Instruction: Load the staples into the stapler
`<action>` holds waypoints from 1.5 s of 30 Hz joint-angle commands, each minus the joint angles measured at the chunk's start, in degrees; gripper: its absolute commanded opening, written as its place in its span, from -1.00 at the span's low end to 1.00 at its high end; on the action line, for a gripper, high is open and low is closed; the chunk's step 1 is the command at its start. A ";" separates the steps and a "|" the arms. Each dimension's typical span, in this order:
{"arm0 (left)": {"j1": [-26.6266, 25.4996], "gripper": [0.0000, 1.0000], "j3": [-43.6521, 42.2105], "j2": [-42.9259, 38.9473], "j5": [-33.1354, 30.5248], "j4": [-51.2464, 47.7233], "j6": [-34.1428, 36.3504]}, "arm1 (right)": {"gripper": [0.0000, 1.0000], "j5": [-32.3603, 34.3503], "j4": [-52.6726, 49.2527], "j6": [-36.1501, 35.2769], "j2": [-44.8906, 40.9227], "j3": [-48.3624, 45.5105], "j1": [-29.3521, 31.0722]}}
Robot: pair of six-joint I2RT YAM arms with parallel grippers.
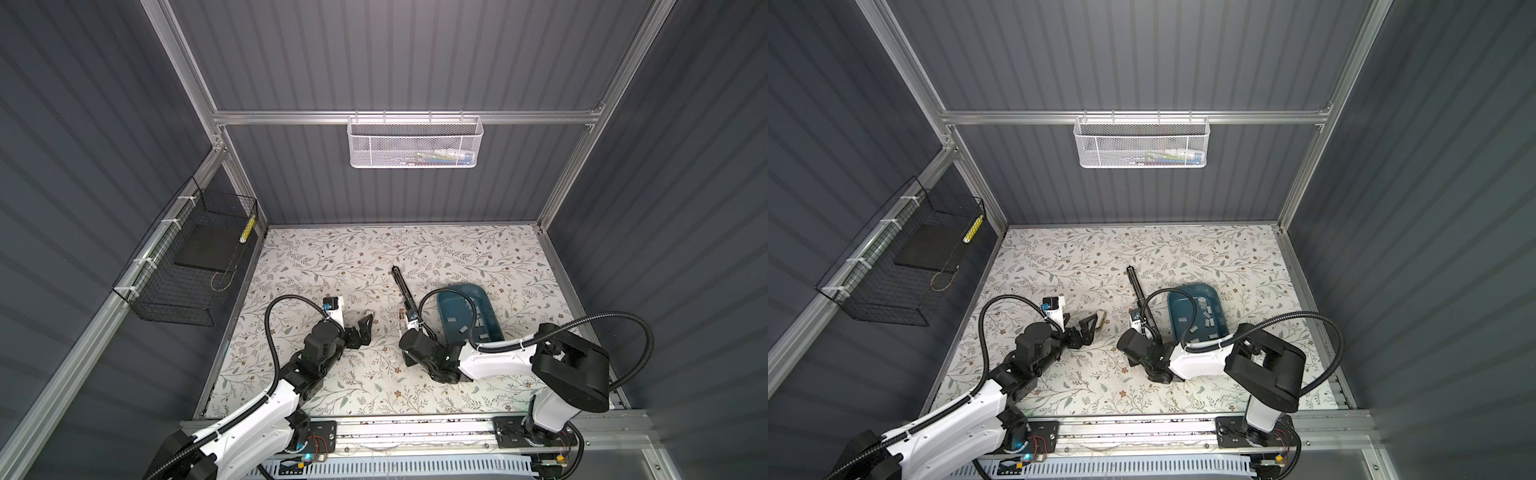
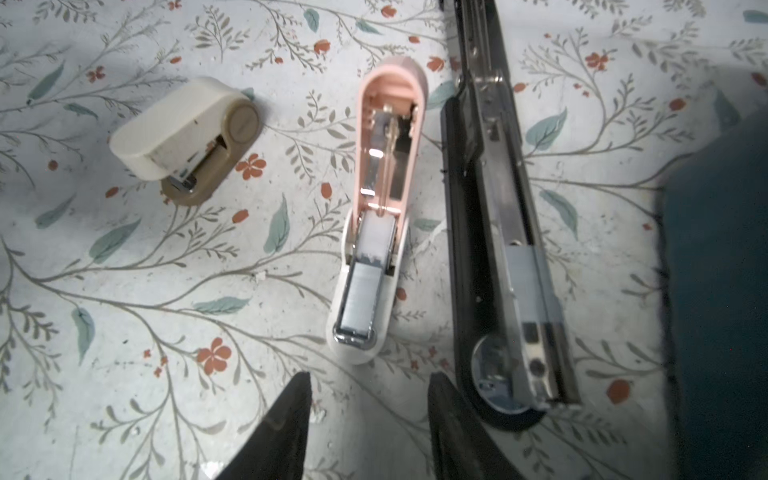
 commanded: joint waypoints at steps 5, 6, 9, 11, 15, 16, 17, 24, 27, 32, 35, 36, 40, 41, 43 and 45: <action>-0.27 0.99 2.80 1.09 1.24 -3.37 -0.19 | 0.04 1.12 0.94 1.39 5.06 3.56 0.85; -0.26 1.00 2.67 0.85 1.23 -3.34 -0.19 | 0.05 1.74 0.56 1.50 5.74 4.08 0.83; -0.26 0.99 2.16 -0.46 1.15 -3.38 -0.13 | 0.07 3.65 -0.57 2.37 8.02 5.46 0.70; -0.23 0.99 1.83 -1.54 1.18 -3.43 -0.10 | 0.07 3.54 -0.50 2.54 9.51 6.15 0.38; -0.21 0.99 2.61 -2.93 1.06 -5.62 -0.36 | 0.06 3.17 -2.53 3.45 11.57 7.93 -0.18; -0.26 0.99 2.84 -3.13 1.05 -6.13 -0.41 | 0.06 3.46 -2.52 3.55 11.71 7.87 -0.18; -0.26 1.00 2.75 -3.38 1.10 -6.20 -0.30 | 0.05 3.79 -2.45 3.66 11.93 7.63 -0.26; -0.26 0.99 1.96 -2.54 1.23 -4.53 -0.36 | -0.08 4.98 -0.76 3.53 12.34 5.84 -0.33; -0.26 0.99 2.50 -1.58 1.25 -4.93 -0.64 | -0.17 3.35 -0.45 3.38 12.77 5.73 -0.28; -0.26 0.99 2.75 -0.25 1.57 -4.77 -0.21 | -0.38 1.67 4.67 1.47 12.05 2.41 0.00; -0.27 0.99 2.93 0.81 2.10 -4.07 0.20 | -0.41 0.84 8.24 -0.34 11.47 0.43 0.13; -0.24 0.99 2.93 1.32 2.28 -3.79 0.33 | -0.42 0.65 8.90 -0.79 11.19 0.03 0.13; -0.22 0.99 3.94 4.11 3.28 -3.62 0.58 | -0.49 -1.57 12.93 -3.22 10.28 -1.88 0.55; -0.26 1.00 4.40 5.05 3.74 -3.72 0.69 | -0.51 -2.31 14.79 -4.41 10.22 -2.64 0.76; -0.22 0.98 4.65 6.74 4.30 -3.16 0.87 | -0.53 -2.41 18.17 -6.37 10.33 -4.08 1.25; -0.26 0.97 4.42 8.25 4.45 -2.30 0.87 | -0.55 -2.95 21.09 -7.80 10.60 -5.39 1.49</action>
